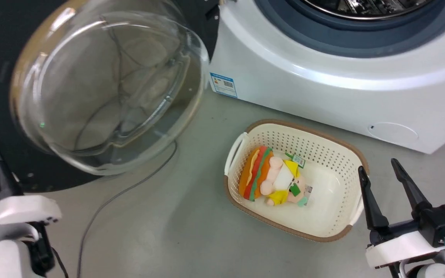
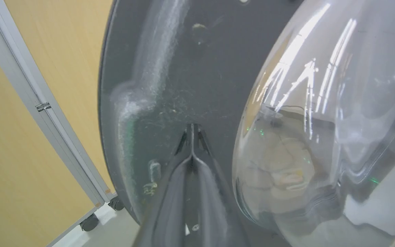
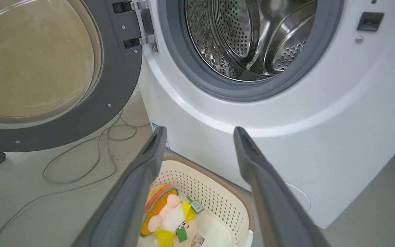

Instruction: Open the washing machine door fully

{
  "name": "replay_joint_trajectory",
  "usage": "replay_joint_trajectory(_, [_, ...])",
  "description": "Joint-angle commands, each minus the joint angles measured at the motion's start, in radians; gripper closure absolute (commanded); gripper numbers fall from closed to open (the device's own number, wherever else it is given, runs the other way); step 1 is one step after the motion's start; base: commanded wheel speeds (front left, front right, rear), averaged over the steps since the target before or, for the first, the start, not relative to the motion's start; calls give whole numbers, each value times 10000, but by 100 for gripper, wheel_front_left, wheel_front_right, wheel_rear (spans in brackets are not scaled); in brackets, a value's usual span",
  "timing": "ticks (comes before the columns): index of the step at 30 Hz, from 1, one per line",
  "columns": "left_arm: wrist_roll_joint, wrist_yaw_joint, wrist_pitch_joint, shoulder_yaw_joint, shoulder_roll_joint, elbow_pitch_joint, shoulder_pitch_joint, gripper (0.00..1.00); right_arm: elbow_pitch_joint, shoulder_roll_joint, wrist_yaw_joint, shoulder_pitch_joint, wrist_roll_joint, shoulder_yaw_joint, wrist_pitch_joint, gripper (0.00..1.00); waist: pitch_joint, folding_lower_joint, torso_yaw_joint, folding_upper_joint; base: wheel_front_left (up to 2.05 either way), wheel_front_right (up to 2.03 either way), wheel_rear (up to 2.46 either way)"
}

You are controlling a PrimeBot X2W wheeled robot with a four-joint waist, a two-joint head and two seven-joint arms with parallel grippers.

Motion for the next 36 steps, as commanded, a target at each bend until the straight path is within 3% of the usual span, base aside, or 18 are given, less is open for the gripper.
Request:
replay_joint_trajectory(1, [39, -59, -11, 208, 142, 167, -300, 100, -20, -91, 8, -197, -78, 40, -44, 0, 103, -1, -127, 0, 0, 0, 0])
replay_joint_trajectory(23, [152, -441, -11, 2031, 787, 2066, -1842, 100, -69, -151, 8, -382, -123, -84, -44, 0, 394, -1, -693, 0, 0, 0, 0])
replay_joint_trajectory(29, [505, -718, -11, 1987, 855, 2055, -1738, 100, -20, 16, 8, -347, -115, -106, -44, 0, 103, -1, -781, 0, 0, 0, 0])
replay_joint_trajectory(36, [812, -854, -11, 1871, 449, 1220, -1052, 100, -36, 248, 8, -191, -75, -185, -44, 0, -575, -1, -950, 0, 0, 0, 0])
